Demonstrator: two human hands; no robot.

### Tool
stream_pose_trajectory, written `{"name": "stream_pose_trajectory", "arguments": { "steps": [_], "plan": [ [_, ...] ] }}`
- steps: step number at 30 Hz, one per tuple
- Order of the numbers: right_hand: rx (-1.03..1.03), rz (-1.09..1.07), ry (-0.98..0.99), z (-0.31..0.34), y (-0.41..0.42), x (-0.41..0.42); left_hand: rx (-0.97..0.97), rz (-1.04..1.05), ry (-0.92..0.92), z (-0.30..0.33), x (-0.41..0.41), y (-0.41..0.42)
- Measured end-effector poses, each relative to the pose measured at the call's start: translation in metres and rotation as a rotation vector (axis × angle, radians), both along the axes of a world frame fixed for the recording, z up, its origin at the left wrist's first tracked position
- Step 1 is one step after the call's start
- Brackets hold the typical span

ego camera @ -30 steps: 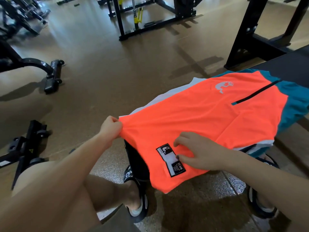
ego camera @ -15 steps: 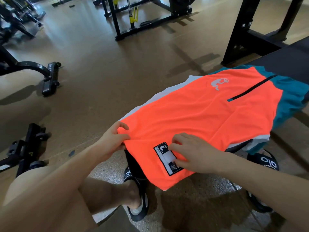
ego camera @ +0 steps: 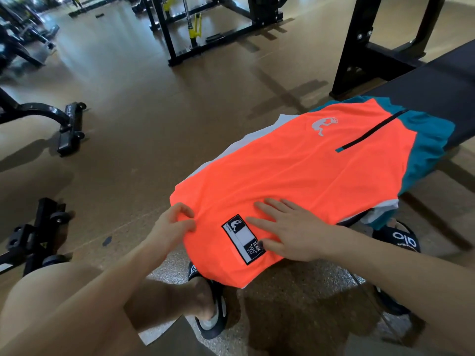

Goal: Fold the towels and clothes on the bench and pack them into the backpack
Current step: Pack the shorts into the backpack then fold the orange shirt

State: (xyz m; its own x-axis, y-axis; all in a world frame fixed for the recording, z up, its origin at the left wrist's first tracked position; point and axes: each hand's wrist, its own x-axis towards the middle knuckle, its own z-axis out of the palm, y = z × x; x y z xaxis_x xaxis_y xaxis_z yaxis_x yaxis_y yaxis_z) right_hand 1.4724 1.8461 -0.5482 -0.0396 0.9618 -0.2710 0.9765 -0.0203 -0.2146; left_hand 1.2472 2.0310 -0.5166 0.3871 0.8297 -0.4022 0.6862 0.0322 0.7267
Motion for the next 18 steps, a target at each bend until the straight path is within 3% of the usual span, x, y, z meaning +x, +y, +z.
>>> {"name": "stream_pose_trajectory", "arguments": {
  "steps": [5,10,14,18],
  "plan": [
    [-0.003,-0.135,-0.061,0.002,-0.004,0.02,0.011,0.033,0.078,-0.009,-0.006,-0.005],
    [-0.061,-0.166,-0.115,-0.004,-0.016,0.019,-0.087,0.047,-0.015,-0.001,-0.01,-0.03],
    [-0.042,-0.209,-0.115,-0.003,-0.024,0.02,0.097,-0.243,0.208,-0.005,-0.02,-0.04],
    [-0.083,-0.323,-0.141,-0.002,-0.043,0.035,0.315,-0.303,0.333,-0.012,-0.025,-0.039]
  ]
}}
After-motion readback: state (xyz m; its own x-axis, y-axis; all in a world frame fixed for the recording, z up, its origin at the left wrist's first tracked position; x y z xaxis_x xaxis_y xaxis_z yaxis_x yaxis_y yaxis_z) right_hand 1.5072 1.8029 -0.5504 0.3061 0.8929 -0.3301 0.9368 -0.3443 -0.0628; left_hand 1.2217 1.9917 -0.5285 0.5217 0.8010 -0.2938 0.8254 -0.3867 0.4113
